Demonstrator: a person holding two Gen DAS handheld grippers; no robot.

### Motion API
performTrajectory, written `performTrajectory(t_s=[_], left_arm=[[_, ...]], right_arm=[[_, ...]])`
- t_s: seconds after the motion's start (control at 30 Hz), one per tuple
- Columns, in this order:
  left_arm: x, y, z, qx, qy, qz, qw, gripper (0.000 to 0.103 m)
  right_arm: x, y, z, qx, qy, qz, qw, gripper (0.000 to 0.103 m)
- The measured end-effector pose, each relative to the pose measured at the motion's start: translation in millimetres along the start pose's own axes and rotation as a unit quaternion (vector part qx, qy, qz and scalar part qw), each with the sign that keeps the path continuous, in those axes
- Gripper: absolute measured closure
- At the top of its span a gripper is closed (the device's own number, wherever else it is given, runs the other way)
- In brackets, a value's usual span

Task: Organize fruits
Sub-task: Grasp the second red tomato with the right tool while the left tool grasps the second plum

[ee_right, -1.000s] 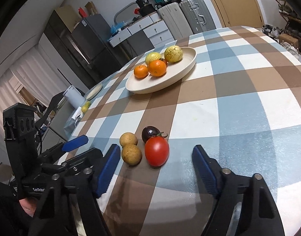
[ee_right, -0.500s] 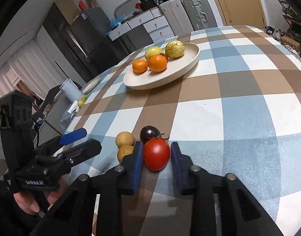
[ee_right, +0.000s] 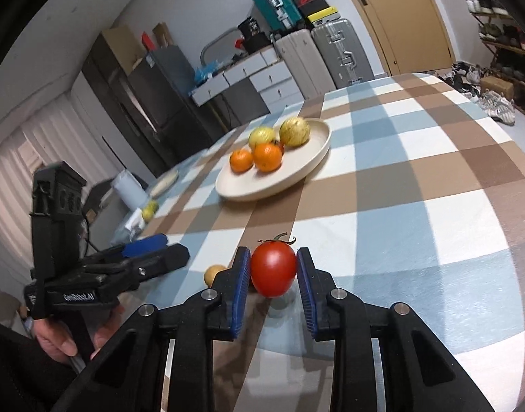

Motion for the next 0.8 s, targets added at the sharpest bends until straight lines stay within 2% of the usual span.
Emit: performTrajectory(t_s=[0.27, 0.37, 0.43, 0.57, 0.8], left_arm=[[-28, -37, 1, -0.081, 0.058, 0.021, 0.9947, 0.001], [-37, -45, 8, -0.104, 0.076, 0.021, 0.9914, 0.006], [-43, -50, 12, -0.116, 0.09, 0.028, 0.9887, 0.017], [-52, -56, 19, -0.134, 0.11, 0.034, 0.9843, 0.031], [-56, -57, 19, -0.131, 0.122, 0.044, 0.9829, 0.064]], right_arm=[[20, -26, -14, -0.014, -0.035, 0.013, 0.999, 0.075], [21, -34, -14, -0.021, -0.035, 0.015, 0.999, 0.075], [22, -38, -13, -0.02, -0.035, 0.018, 0.999, 0.075], [23, -41, -12, -0.025, -0.037, 0.008, 0.999, 0.075], [23, -40, -11, -0.03, -0.036, -0.01, 0.999, 0.075]])
Point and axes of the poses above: each gripper's, at about its wrist camera, not at the fingertips, and x roughly against the way its jaws point, y to its left, z to its underside, the point moved 10 cm from there along -x, roughly the way its jaws point, and after that the axes turned 7 degrees about z, right-handed, at the moved point
